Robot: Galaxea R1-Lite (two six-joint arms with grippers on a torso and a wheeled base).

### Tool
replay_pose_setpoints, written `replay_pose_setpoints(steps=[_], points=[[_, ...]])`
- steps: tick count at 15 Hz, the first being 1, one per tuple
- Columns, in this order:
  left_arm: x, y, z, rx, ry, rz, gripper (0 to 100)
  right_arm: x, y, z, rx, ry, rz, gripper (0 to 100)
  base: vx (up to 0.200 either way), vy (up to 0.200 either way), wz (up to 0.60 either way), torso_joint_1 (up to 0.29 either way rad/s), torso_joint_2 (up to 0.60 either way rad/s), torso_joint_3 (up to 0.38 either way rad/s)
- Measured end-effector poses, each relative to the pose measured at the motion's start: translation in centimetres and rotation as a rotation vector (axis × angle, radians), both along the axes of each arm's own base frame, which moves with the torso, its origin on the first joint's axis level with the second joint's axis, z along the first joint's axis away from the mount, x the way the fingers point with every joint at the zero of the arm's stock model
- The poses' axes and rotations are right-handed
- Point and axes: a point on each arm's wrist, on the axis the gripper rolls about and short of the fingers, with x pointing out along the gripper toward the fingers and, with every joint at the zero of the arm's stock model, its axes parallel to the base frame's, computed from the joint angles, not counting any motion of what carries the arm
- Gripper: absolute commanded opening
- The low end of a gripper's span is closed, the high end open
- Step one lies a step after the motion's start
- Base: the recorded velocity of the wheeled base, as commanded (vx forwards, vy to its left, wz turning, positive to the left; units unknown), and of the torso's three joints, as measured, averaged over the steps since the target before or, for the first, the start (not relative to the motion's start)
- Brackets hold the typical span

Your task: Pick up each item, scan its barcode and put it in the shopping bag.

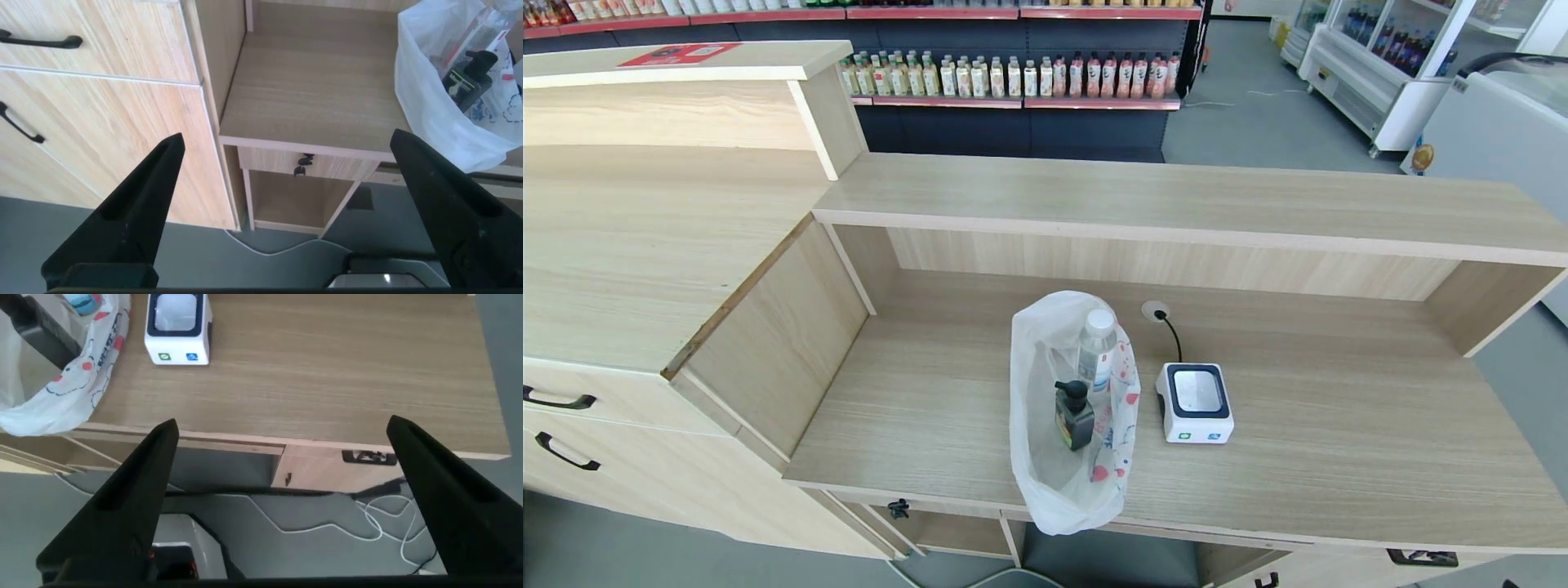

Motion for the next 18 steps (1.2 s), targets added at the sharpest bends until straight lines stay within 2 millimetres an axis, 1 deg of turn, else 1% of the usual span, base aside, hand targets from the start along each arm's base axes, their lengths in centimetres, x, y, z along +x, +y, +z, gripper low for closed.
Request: replay_pose_setpoints(steps=[2, 5, 10, 18], points=[[0.0, 0.0, 0.0, 0.0, 0.0, 0.0, 100, -1.9, 0.0, -1.3, 0.0, -0.053, 0.003, 100, 0.0, 0.0, 0.0, 0.0, 0.0, 0.0], [0.0, 0.0, 0.0, 0.0, 0.0, 0.0, 100, -3.2, 0.1, -2.2, 0.006, -0.143, 0.015, 100, 0.0, 0.0, 0.0, 0.0, 0.0, 0.0], [0.0, 0.0, 0.0, 0.0, 0.0, 0.0, 100, -3.7, 0.1, -2.4, 0.009, -0.196, 0.018, 100, 0.0, 0.0, 0.0, 0.0, 0.0, 0.0], [0.0, 0.0, 0.0, 0.0, 0.0, -0.001, 100, -3.7, 0.1, -2.5, 0.014, -0.194, 0.018, 100, 0.0, 0.0, 0.0, 0.0, 0.0, 0.0]])
